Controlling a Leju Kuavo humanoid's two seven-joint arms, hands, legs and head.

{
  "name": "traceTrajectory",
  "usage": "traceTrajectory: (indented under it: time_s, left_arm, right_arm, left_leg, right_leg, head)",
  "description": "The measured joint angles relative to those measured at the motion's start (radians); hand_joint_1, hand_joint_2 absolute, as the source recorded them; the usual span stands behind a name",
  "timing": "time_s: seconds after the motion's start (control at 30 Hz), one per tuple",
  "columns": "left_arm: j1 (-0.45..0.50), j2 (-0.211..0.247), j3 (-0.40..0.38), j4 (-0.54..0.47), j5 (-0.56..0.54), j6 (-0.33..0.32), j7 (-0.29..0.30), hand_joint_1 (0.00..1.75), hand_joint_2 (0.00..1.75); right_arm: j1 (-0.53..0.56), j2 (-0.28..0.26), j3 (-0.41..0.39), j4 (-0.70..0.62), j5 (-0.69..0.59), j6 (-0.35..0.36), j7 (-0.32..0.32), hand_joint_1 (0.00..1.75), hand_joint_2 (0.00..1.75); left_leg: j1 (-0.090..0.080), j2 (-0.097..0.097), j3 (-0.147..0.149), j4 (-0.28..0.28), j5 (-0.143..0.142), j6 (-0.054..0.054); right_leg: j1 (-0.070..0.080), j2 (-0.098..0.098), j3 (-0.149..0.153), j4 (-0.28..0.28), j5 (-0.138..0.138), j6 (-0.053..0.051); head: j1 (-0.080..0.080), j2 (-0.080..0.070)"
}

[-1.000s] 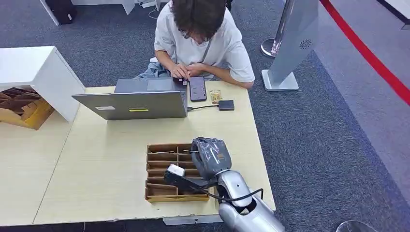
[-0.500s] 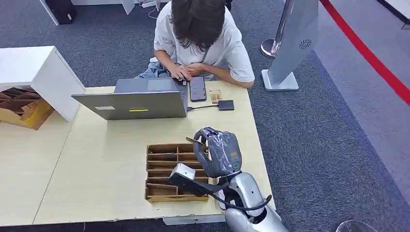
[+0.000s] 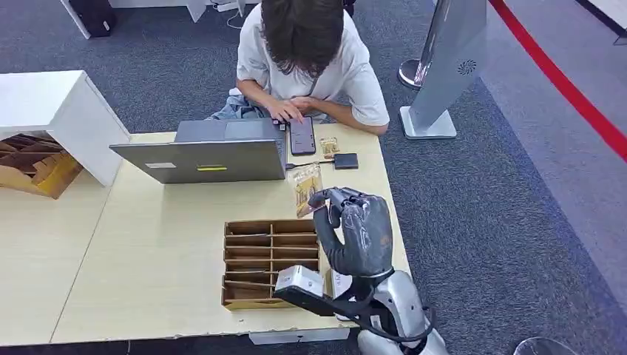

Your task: Pass the card to the sensor for recognition and then transmit it.

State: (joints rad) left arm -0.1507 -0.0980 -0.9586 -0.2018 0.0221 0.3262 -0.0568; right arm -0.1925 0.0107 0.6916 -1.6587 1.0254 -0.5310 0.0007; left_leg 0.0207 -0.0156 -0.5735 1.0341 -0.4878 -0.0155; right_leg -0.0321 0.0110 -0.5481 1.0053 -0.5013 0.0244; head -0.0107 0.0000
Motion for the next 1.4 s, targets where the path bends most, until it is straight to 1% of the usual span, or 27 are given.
traceTrajectory:
  time_s: [0.17,0.4,0.67,0.73,0.9,1.0,1.4]
  left_arm:
    - [0.004,0.0,0.008,0.0,0.0,0.005,-0.001,0.0,0.0]
    - [0.004,0.0,0.008,0.0,-0.004,0.005,-0.002,0.0,0.0]
    - [0.004,0.0,0.008,0.0,-0.018,-0.006,-0.001,0.0,0.0]
    - [0.003,0.0,0.008,0.0,-0.023,-0.01,0.001,0.0,0.0]
    - [0.001,0.0,0.008,0.0,-0.04,-0.024,0.006,0.0,0.0]
    - [-0.001,-0.001,0.008,0.0,-0.045,-0.027,0.01,0.0,0.0]
    - [-0.015,-0.003,0.008,0.0,-0.081,-0.056,0.015,0.0,0.0]
  right_arm:
    - [0.01,-0.01,-0.001,-0.031,-0.01,-0.005,-0.005,1.75,1.75]
    - [0.016,-0.018,-0.008,-0.038,-0.027,-0.01,-0.008,1.75,1.75]
    - [0.011,-0.02,-0.029,-0.014,-0.043,0.015,0.007,1.75,1.75]
    - [0.002,-0.02,-0.037,0.005,-0.048,0.028,0.01,1.75,1.75]
    - [-0.032,-0.019,-0.055,0.077,-0.058,0.068,0.042,1.75,1.75]
    - [-0.046,-0.019,-0.064,0.117,-0.06,0.079,0.049,1.75,1.75]
    - [-0.153,-0.006,-0.098,0.338,-0.05,0.145,0.101,1.75,1.75]
  left_leg:
    - [0.0,0.0,0.0,0.0,0.0,0.0]
    - [0.0,0.0,0.0,0.0,0.0,0.0]
    - [0.0,0.0,0.0,0.0,0.0,0.0]
    - [0.0,0.0,0.0,0.0,0.0,0.0]
    - [0.0,0.0,0.0,0.0,0.0,0.0]
    - [0.0,0.0,0.0,0.0,0.0,0.0]
    - [0.0,0.0,0.0,0.0,0.0,0.0]
  right_leg:
    - [0.0,0.0,0.0,0.0,0.0,0.0]
    - [0.0,0.0,0.0,0.0,0.0,0.0]
    - [0.0,0.0,0.0,0.0,0.0,0.0]
    - [0.0,0.0,0.0,0.0,0.0,0.0]
    - [0.0,0.0,0.0,0.0,0.0,0.0]
    - [0.0,0.0,0.0,0.0,0.0,0.0]
    - [0.0,0.0,0.0,0.0,0.0,0.0]
  head:
    - [0.0,0.0]
    - [0.0,0.0]
    - [0.0,0.0]
    - [0.0,0.0]
    - [0.0,0.0]
    - [0.0,0.0]
    - [0.0,0.0]
